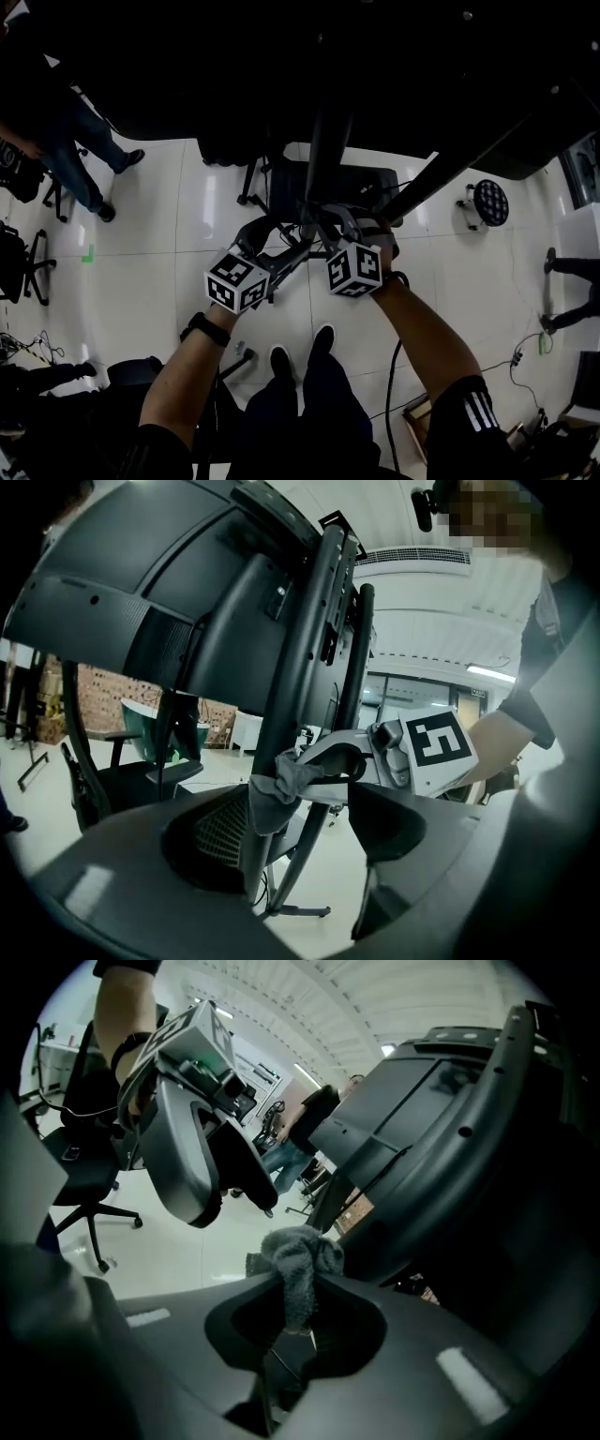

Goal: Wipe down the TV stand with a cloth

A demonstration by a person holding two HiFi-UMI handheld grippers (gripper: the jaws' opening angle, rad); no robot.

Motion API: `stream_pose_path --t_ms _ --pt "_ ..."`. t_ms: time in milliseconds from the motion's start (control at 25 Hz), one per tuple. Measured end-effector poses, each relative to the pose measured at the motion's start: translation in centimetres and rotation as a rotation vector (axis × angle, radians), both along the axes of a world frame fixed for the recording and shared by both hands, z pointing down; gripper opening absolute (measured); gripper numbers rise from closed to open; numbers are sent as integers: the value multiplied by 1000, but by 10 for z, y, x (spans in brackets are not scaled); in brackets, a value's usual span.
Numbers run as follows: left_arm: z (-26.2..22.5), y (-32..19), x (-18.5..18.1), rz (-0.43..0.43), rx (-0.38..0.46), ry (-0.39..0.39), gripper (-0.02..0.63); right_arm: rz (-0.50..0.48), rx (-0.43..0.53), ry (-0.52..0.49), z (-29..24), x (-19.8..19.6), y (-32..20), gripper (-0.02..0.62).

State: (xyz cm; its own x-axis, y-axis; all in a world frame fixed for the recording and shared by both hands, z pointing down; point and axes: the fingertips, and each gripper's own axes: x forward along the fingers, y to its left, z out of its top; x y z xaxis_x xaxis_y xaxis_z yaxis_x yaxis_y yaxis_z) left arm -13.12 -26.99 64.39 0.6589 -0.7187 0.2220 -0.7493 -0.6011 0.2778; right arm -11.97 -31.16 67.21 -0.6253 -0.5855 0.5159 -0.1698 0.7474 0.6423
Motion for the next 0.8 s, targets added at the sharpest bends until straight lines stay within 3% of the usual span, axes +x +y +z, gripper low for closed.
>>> stream_pose_path --t_ms 240,400,800 --pt "54 -4 -4 -5 -56 4 357 6 -64 42 63 0 0 37" --pt "89 -3 -8 -11 -92 13 357 31 -162 29 106 0 3 37" --pt "180 -8 -12 -27 -188 36 357 36 -215 75 193 -4 2 37"
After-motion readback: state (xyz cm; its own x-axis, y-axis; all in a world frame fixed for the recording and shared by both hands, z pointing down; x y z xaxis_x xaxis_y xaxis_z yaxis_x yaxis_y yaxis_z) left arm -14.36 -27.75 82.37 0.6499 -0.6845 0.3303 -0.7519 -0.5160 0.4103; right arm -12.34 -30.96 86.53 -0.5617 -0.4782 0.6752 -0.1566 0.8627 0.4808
